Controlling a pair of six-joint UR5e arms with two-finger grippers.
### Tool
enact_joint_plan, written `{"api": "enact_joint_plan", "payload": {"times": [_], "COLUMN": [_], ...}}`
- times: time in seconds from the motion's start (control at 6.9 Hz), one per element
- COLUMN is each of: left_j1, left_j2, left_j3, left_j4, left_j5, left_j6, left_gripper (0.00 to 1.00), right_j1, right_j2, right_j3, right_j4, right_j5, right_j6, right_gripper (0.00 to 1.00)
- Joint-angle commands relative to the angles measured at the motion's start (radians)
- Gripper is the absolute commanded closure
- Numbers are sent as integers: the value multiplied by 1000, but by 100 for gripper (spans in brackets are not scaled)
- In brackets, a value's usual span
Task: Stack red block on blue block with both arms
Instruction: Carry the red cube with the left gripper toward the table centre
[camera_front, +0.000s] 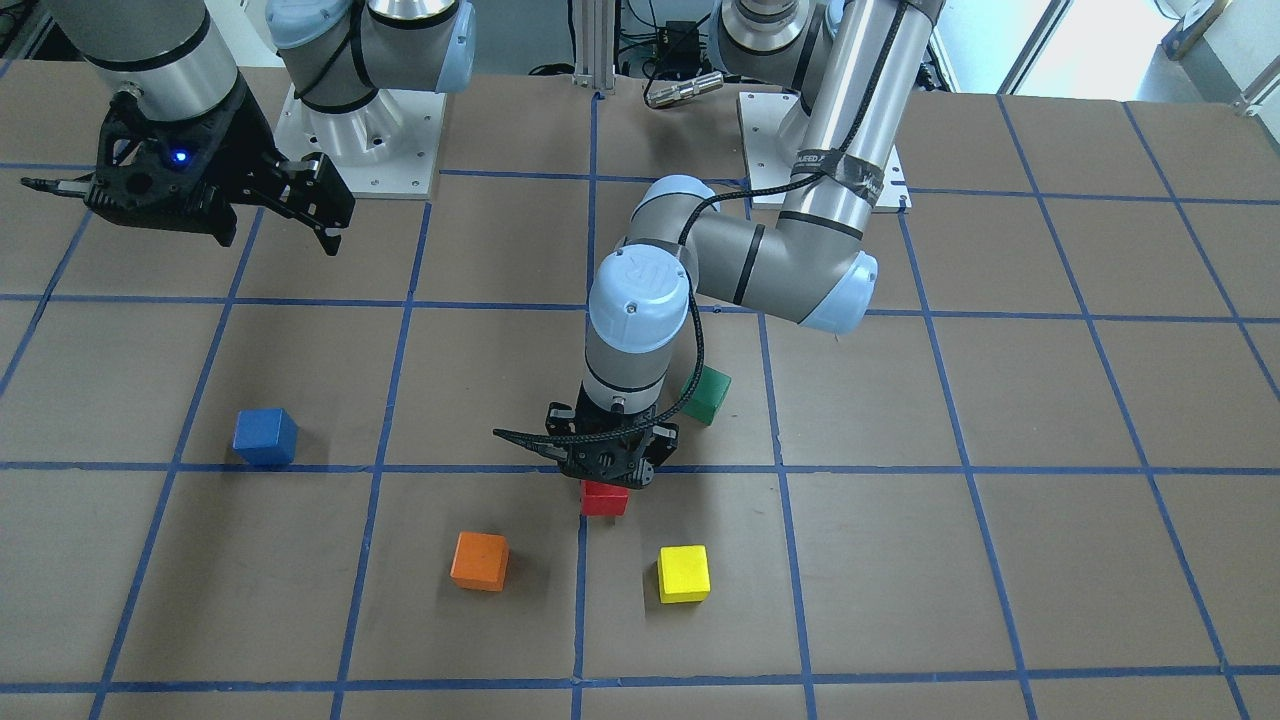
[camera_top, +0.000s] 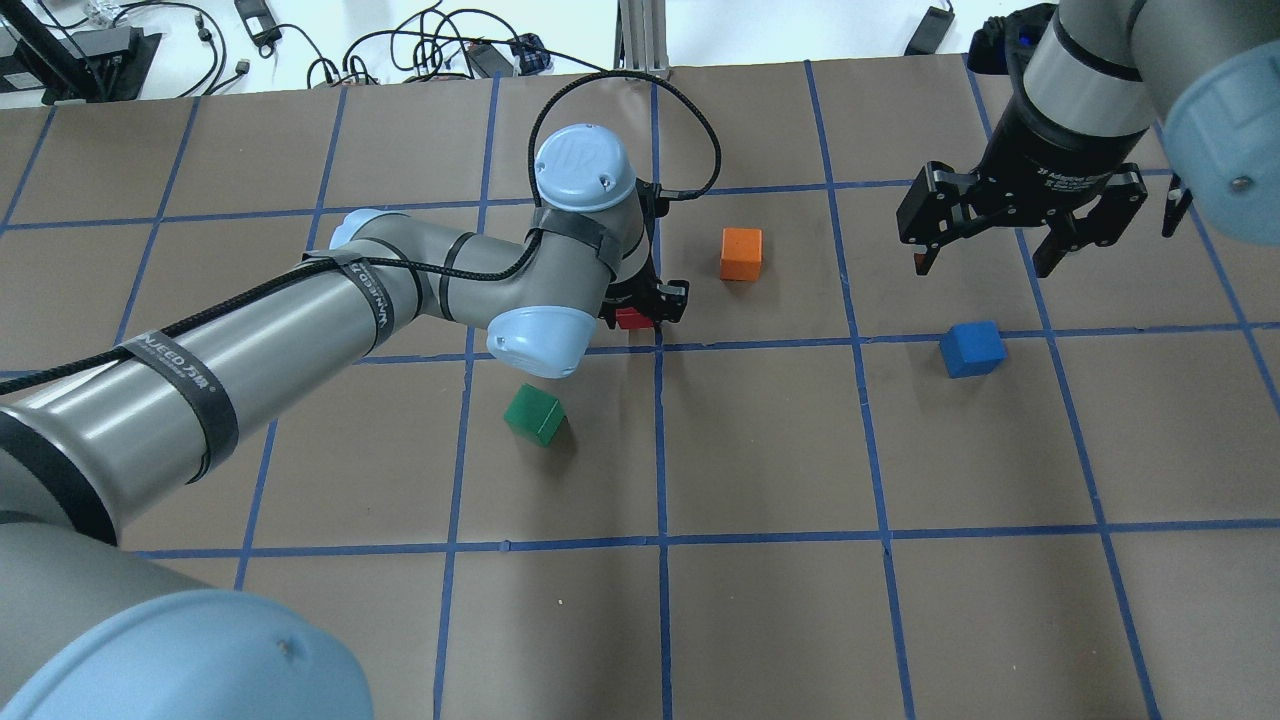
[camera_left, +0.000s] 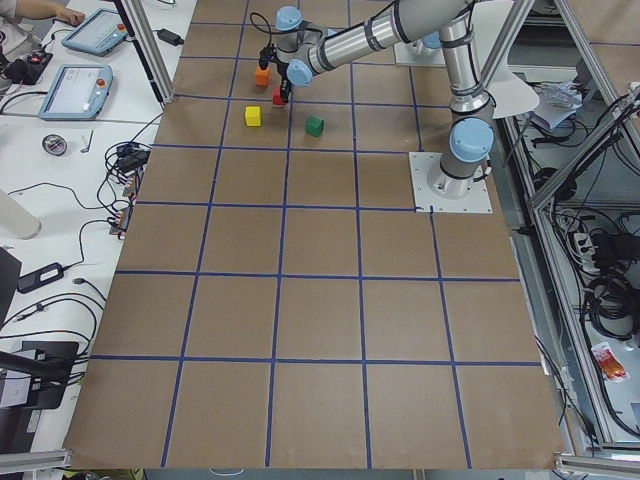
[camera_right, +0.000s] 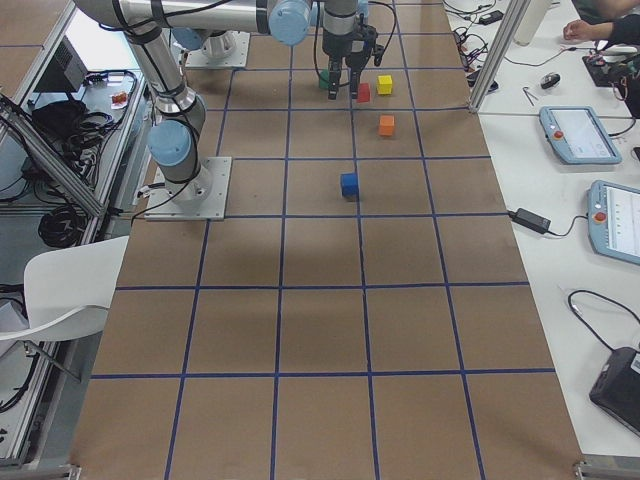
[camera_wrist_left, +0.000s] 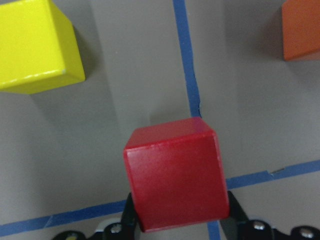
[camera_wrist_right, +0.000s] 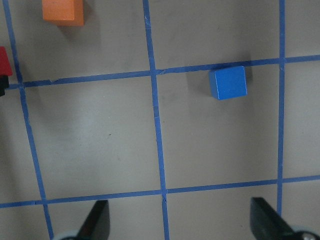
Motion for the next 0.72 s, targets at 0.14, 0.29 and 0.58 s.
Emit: {"api": "enact_joint_plan", "payload": {"times": [0.14, 0.29, 0.58], "left_j1": [-38, -40, 15], "left_j2": [-10, 7, 74], "left_j3": [-8, -21, 1], "left_j4": [4, -5, -80], "left_j5": [5, 3, -4], "left_j6": [4, 15, 20], "left_gripper": [25, 0, 0], "right_j1": [0, 0, -3], "right_j2": [-2, 1, 11], "right_j3": [10, 10, 10], "right_j4": [-1, -1, -1], "right_j5": [0, 0, 5], "right_j6": [0, -8, -14], "right_gripper": [0, 0, 0]}}
